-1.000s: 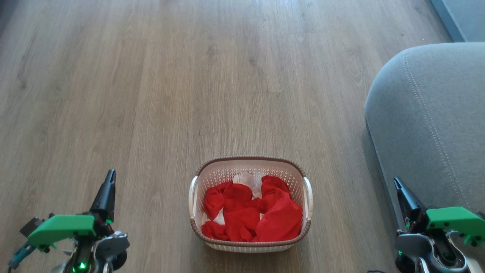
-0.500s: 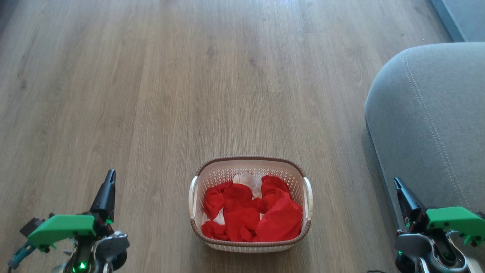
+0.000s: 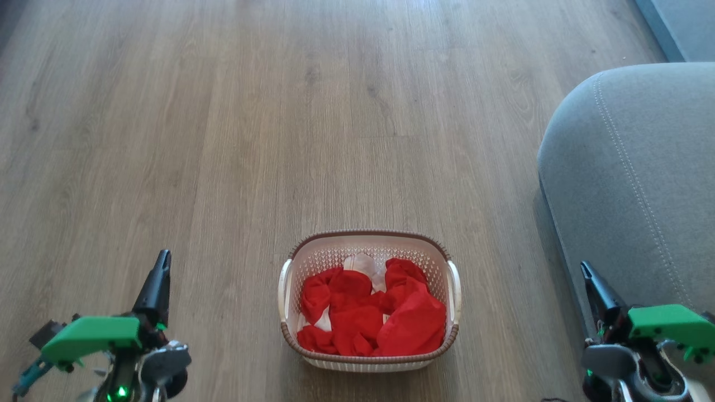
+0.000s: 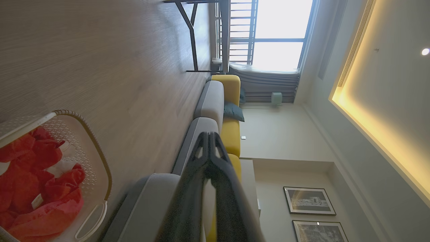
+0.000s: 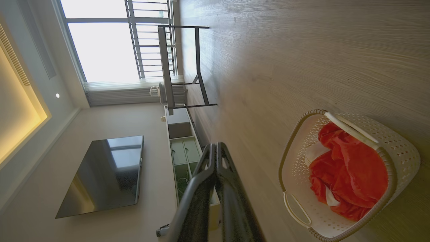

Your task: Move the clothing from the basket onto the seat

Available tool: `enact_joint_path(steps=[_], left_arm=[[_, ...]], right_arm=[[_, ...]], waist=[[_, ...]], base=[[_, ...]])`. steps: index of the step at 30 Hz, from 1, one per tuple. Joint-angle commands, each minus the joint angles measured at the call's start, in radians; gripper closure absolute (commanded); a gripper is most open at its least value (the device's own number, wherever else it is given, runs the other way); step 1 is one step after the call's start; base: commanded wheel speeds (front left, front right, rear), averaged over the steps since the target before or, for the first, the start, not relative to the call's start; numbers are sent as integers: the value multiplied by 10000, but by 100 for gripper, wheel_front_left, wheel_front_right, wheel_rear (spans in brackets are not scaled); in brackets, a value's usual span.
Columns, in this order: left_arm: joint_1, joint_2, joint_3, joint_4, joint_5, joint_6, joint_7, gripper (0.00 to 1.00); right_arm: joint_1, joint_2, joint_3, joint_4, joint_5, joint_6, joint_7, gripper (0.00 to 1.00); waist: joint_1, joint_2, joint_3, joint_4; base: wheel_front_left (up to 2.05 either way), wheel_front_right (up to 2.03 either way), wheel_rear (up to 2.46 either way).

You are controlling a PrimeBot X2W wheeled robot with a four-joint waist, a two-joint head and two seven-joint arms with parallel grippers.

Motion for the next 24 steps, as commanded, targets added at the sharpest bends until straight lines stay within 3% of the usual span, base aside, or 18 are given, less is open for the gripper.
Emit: enact_joint_path(steps=[1,5,24], left_arm=[[5,-4,-5,30,0,10,-1,0],[417,-21,-38,644,1,11,-8,0],[-214,107,-272,770,506,0,-542,0]], right_arm=[[2,4,4,30,0,0,-2,0],[279,73,51,651,-3,0,-16,0],[-441,-192,686,688,-489,10,-514,0]], waist=[[0,0,0,0],[0,0,3,0],[0,0,37,0]], base=[[0,0,0],[0,0,0],[0,0,0]])
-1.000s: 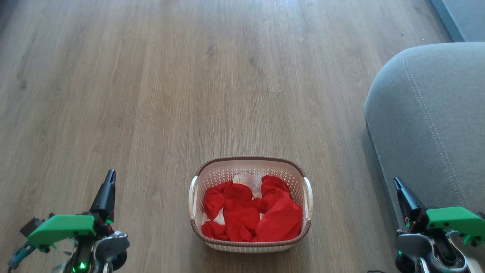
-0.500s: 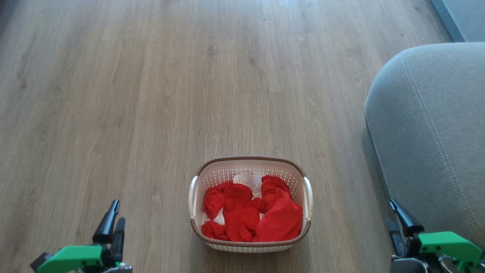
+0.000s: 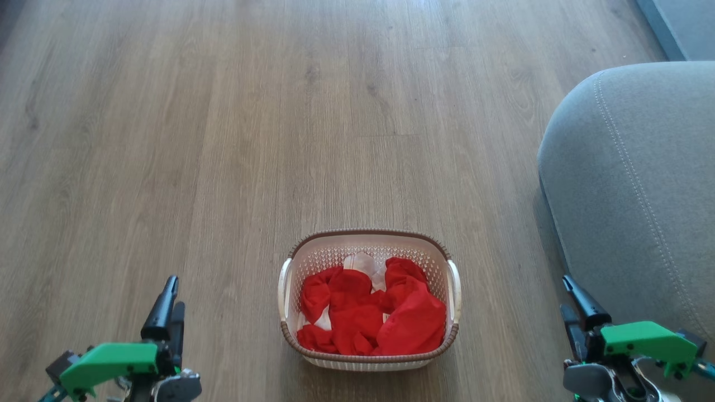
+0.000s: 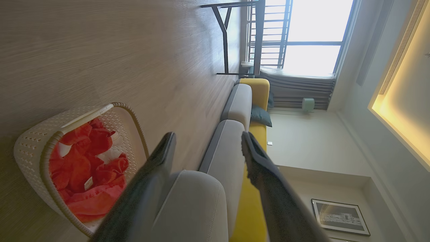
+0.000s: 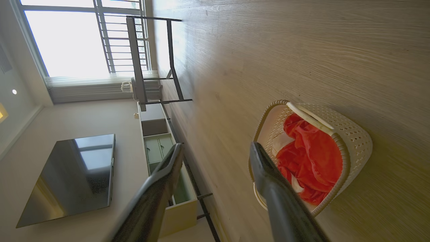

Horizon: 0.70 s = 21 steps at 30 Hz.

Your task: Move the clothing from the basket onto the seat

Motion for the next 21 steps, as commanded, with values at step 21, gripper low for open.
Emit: enact_joint_path(steps=[21], left_arm=[[-1239,211,59,-274,3072,-27,-704,0]], right_arm=[[-1455,-548,801,25,-2257,22,-775,0]], waist=[[0,0,19,-7]], base=[[0,0,0]])
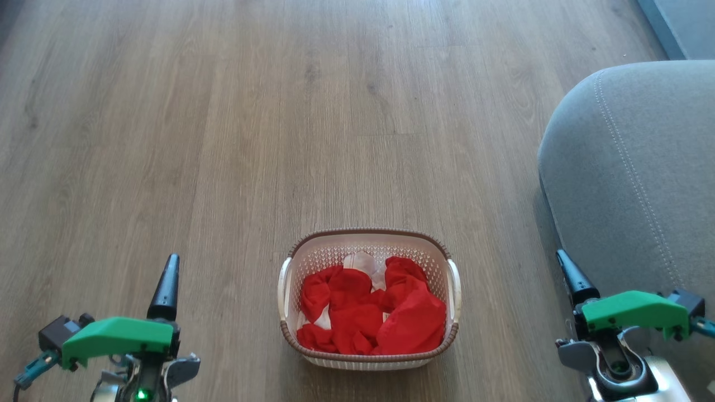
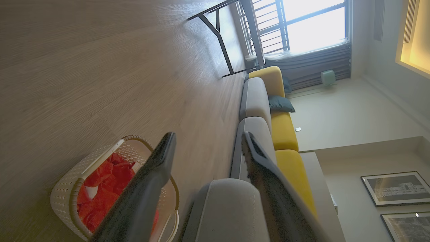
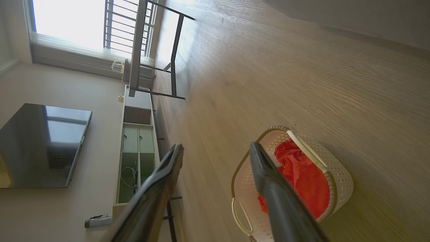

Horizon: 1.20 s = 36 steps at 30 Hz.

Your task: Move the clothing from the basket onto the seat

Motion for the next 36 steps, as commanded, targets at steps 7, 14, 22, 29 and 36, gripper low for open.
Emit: enact_joint_path(steps=[7,14,22,29,36], left_arm=[[-768,181,65,-368,1656,-30,-364,0],[-913,206,-42,-396,2669,-33,-541,0],[-1082,244,-180,-384,3898,-39,-779,0],[-1196,256,-174,-433,4877,-43,-987,0],[-1290,270,-222,-521,5741,-47,-1195,0]], right_arm=[[-954,-371,427,-127,-1295,27,-369,0],[-1189,-472,715,28,-2140,30,-544,0],[-1490,-589,1152,196,-3123,35,-779,0],[-1728,-672,1394,313,-3900,39,-984,0],[-1932,-752,1581,330,-4686,43,-1189,0]], waist=[[0,0,20,-21],[0,0,34,-26],[0,0,23,-25],[0,0,11,-23],[0,0,34,-15]], base=[[0,0,0],[0,0,0],[0,0,0],[0,0,0],[0,0,0]])
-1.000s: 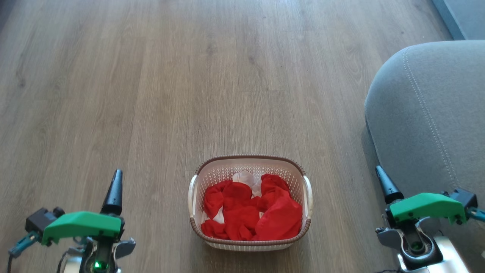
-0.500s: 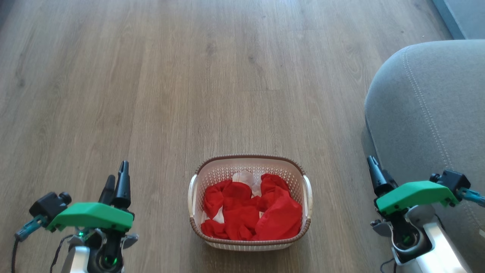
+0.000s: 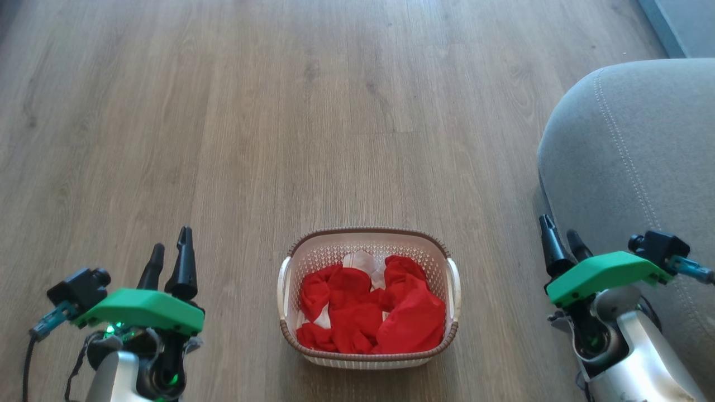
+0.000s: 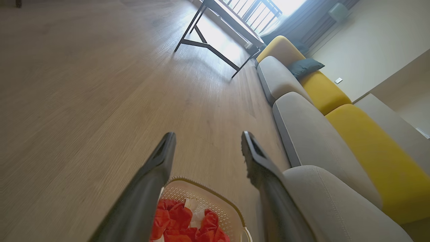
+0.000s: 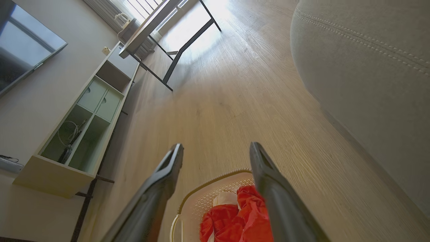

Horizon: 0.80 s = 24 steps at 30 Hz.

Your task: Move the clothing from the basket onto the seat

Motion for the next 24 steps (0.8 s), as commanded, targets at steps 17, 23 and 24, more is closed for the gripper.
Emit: enact_joint_path(steps=[17,23,24], left_arm=[[-1155,268,-52,-345,2333,-52,-610,0],[-1335,279,-93,-326,3072,-55,-789,0],[-1363,281,-99,-306,3196,-56,-818,0]], right_arm=[[-1281,-376,729,-94,-1938,52,-603,0],[-1496,-434,877,-24,-2558,55,-779,0],[-1526,-441,901,-13,-2665,56,-808,0]], waist=[[0,0,68,-25],[0,0,93,-46],[0,0,95,-50]], base=[[0,0,0],[0,0,0],[0,0,0]])
